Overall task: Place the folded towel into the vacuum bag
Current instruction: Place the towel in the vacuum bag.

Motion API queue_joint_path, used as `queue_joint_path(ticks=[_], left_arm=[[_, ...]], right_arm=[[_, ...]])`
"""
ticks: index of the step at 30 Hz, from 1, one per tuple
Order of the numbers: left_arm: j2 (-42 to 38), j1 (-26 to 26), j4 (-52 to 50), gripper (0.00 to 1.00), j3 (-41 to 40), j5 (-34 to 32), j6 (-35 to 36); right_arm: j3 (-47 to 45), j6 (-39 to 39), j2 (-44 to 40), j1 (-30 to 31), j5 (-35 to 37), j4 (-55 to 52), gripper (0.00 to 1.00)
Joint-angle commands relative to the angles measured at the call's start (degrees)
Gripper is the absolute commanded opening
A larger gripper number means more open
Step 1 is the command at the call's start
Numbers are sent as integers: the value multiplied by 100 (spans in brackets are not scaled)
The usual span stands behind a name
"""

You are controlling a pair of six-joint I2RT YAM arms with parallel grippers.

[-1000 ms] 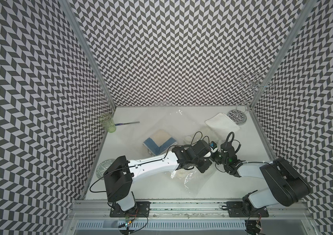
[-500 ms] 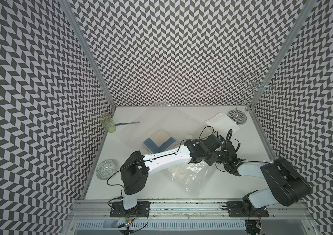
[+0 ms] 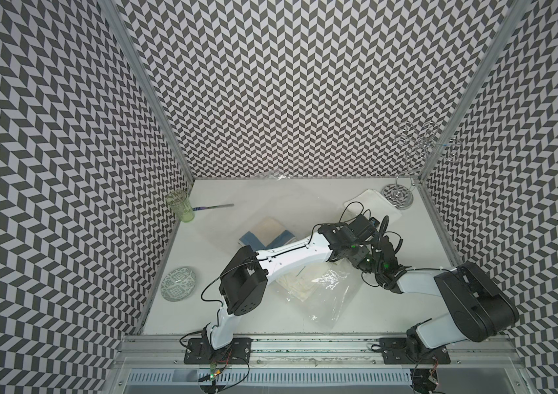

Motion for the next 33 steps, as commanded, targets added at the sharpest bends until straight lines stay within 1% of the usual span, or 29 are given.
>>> queue_joint_path(ticks=[1, 2, 3, 7, 11, 14, 17, 21, 25, 27, 30, 33], left_arm=[[-1, 208, 72, 5, 159, -155, 188], [-27, 208, 89, 1, 201, -96, 199], [-40, 209, 89, 0, 253, -17, 224], [-108, 151, 13, 0, 459, 79, 302], [-133, 63, -76, 0, 711, 213, 349], [-40, -10, -117, 0, 946, 359, 366], [150, -68, -228, 0, 1166, 406, 401], [318, -108, -288, 0, 1324, 427, 429], [354, -108, -271, 0, 1351, 425, 437], [360, -92, -271, 0, 1352, 428, 436], [382, -73, -270, 0, 1320, 433, 436], [368, -21, -297, 0, 1283, 374, 394]], right_arm=[[-112, -199, 2, -126, -245, 486, 8], [-119, -245, 27, -168, -270, 490, 8], [-121, -289, 51, -208, -289, 499, 8], [-167, -386, 115, -271, -359, 642, 10], [2, -640, 209, -271, -554, 868, 10], [281, -897, 355, -247, -722, 961, 9], [621, -1120, 542, -210, -736, 927, 10], [1255, -1388, 1039, -182, -996, 691, 10], [1742, -1402, 1578, -180, -1123, 590, 11], [1912, -1328, 1803, -180, -1147, 640, 15], [2027, -1088, 1986, -182, -1106, 706, 30], [1969, -877, 1823, -182, -1032, 397, 42]])
